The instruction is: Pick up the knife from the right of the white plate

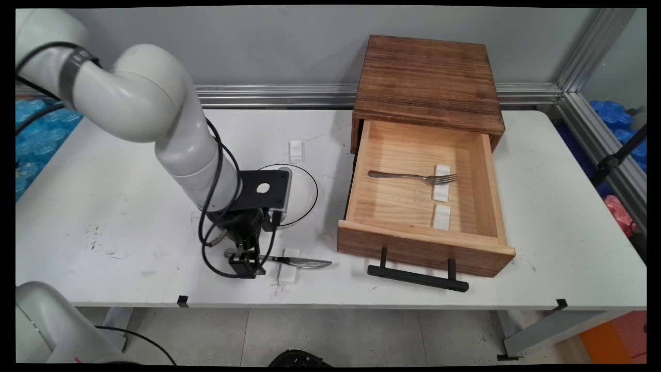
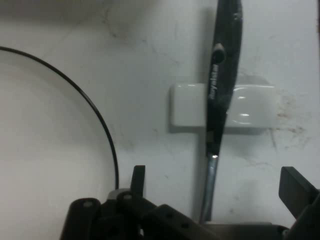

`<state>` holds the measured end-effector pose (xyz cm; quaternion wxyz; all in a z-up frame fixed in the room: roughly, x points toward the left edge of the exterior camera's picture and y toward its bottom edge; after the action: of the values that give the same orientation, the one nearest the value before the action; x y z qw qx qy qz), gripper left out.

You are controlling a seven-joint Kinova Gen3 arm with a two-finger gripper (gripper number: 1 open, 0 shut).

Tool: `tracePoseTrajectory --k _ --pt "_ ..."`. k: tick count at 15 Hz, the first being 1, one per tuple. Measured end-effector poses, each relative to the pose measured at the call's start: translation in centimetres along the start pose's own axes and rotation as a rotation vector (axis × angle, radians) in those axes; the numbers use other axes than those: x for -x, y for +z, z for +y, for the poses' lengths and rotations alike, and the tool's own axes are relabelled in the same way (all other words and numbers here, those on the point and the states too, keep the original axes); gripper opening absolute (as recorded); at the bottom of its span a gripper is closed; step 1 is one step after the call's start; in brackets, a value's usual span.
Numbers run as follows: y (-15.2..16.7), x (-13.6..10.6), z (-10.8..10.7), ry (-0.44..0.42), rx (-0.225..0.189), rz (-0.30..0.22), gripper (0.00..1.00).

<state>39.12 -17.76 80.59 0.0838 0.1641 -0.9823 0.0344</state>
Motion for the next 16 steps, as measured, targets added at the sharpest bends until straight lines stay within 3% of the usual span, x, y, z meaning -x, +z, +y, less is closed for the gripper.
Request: tracePoseTrajectory --k 16 --pt "3.3 -0.4 0.0 0.078 0.02 -0.026 1.0"
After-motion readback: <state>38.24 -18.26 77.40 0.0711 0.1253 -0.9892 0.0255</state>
